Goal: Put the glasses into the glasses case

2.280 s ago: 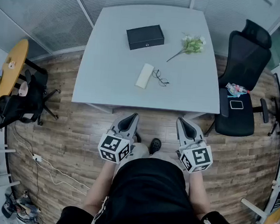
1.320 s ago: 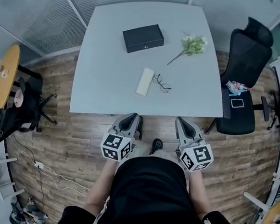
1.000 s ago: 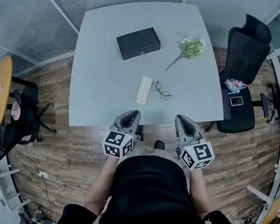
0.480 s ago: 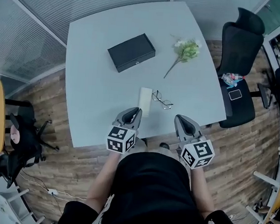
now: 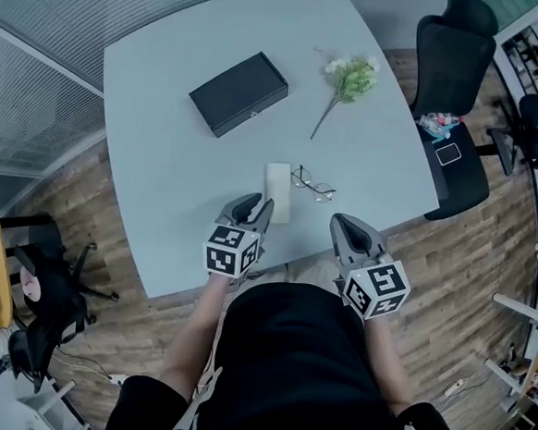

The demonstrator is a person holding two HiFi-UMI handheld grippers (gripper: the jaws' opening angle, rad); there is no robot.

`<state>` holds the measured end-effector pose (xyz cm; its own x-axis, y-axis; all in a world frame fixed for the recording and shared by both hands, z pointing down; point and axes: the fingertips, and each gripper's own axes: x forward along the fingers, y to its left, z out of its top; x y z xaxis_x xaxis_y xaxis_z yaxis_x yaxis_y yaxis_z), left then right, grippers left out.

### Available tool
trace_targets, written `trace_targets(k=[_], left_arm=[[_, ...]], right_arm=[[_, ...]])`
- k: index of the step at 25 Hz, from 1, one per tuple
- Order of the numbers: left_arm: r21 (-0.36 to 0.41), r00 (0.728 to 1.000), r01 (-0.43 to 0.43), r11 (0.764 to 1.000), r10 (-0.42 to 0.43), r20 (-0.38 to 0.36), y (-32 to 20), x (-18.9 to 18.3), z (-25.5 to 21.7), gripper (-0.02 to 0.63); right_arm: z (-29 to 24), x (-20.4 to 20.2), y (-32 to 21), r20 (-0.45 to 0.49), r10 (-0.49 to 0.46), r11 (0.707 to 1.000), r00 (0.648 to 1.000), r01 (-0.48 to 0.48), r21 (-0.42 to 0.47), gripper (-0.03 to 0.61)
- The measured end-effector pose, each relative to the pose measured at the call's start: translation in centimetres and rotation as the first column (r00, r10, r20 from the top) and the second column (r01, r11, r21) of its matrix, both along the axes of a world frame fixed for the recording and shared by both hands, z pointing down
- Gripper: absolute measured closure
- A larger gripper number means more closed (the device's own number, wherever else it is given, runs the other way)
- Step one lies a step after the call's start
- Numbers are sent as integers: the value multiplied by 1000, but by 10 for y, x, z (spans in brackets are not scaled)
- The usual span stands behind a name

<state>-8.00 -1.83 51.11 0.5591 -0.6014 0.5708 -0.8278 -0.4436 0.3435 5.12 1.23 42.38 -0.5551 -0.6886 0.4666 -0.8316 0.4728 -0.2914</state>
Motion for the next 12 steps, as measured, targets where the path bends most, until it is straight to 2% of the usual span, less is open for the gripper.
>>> trace_targets(k=[7, 10, 12], left_arm=[[-66, 999, 14, 998, -12, 33, -16, 7, 27, 448], [-91, 998, 37, 995, -32, 57, -23, 11, 40, 405], [-108, 996, 54, 993, -47, 69, -28, 14, 48, 399]], right_arm=[[19, 6, -4, -7, 11, 998, 1000, -12, -66, 561], [26, 7, -10, -6, -12, 996, 1000, 11, -92, 561], [30, 6, -16, -7, -37, 994, 999, 36, -106, 560]])
